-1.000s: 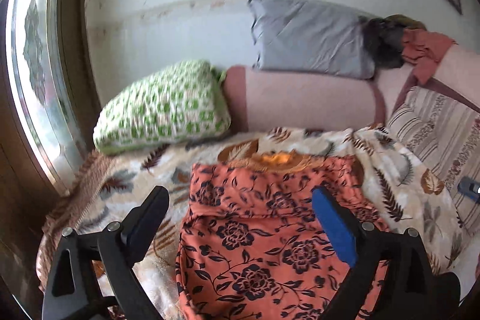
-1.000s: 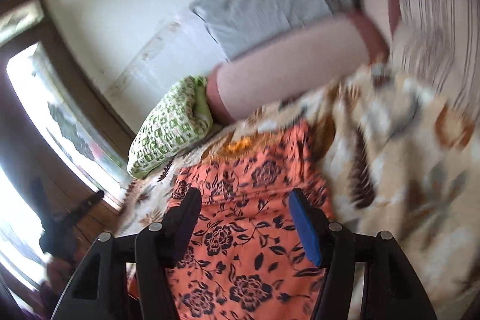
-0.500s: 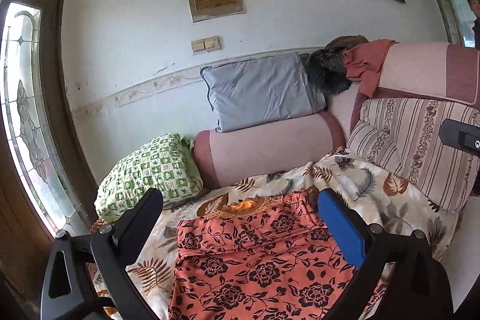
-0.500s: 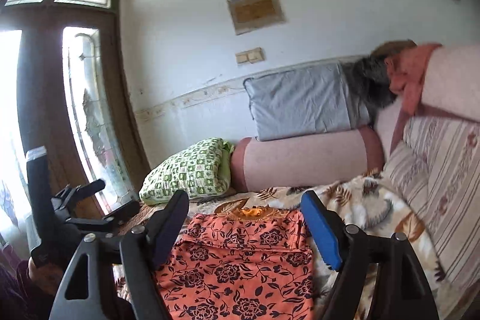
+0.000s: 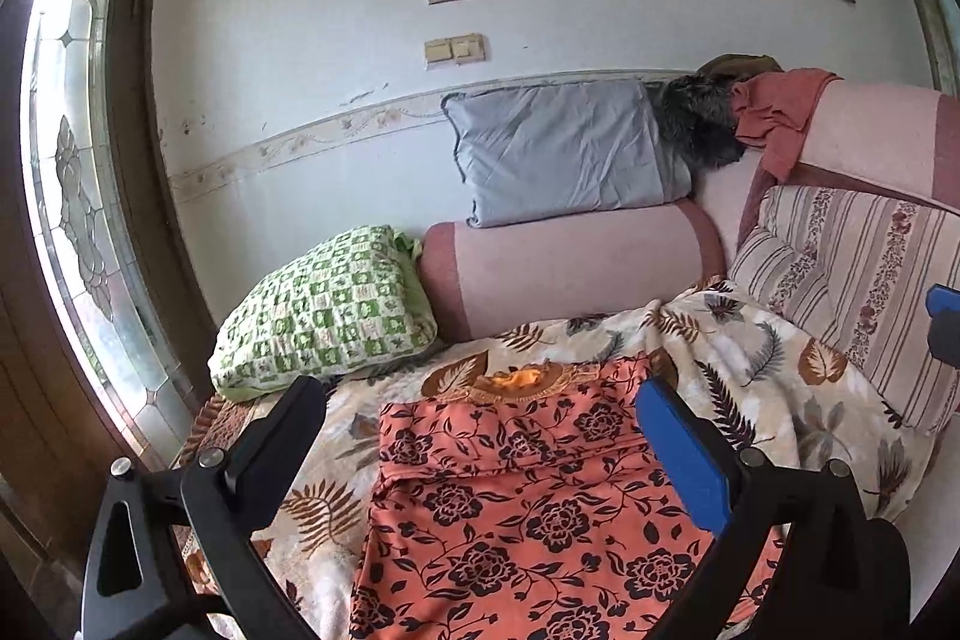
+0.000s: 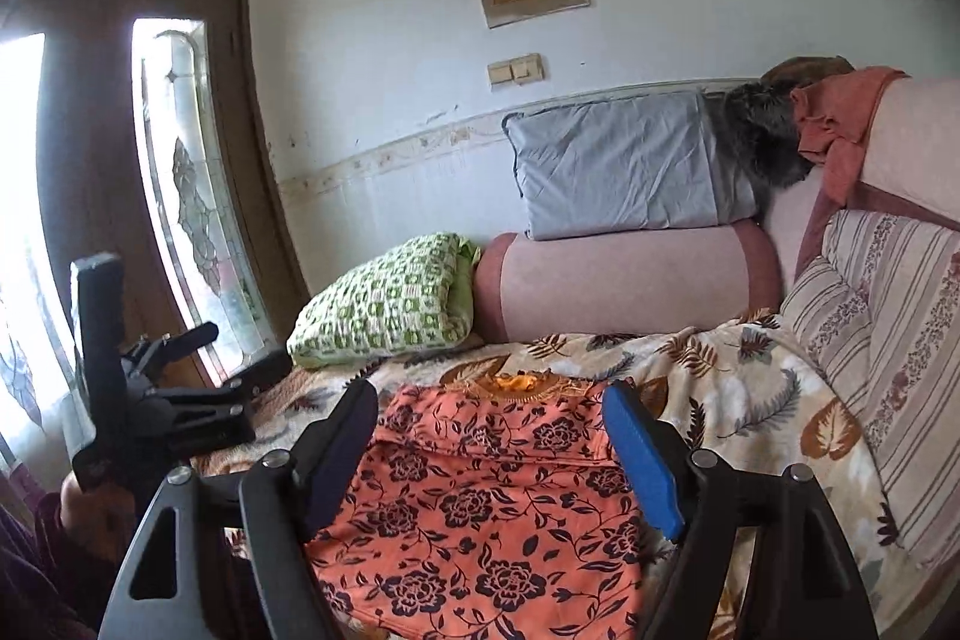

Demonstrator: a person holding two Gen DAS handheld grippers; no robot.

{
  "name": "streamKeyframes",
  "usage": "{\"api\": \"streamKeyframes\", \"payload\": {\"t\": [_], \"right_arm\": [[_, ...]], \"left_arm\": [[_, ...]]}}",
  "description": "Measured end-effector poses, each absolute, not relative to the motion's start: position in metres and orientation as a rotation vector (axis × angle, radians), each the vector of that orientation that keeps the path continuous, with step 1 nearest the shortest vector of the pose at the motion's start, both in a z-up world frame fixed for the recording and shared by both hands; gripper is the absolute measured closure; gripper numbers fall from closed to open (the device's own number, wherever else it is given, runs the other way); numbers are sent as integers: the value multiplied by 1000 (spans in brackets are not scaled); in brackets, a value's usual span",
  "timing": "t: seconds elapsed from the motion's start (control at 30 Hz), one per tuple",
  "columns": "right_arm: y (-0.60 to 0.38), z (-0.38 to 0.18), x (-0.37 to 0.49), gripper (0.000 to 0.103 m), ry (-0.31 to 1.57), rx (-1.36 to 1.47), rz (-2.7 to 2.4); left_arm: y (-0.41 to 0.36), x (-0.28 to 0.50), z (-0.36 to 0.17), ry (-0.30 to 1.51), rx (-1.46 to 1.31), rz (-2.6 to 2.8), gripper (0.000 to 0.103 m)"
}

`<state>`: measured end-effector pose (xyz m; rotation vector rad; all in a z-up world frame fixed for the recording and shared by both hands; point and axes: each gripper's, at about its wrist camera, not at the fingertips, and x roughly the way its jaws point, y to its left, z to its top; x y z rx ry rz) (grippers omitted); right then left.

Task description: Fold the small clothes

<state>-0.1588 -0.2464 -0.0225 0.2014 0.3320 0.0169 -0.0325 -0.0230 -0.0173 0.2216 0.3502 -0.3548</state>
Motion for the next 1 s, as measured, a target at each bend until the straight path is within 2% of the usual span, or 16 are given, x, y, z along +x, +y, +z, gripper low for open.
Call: {"api": "streamKeyframes", "payload": {"t": [0.63,1.0], "right_arm": [[-227,-36,-148,23,387,194,50],[-251,-77,-123,23,500,304,-14]], "left_arm": [[20,-14,-38,414,218,-239,0],[70,4,-77,512,230,-84,0]]}}
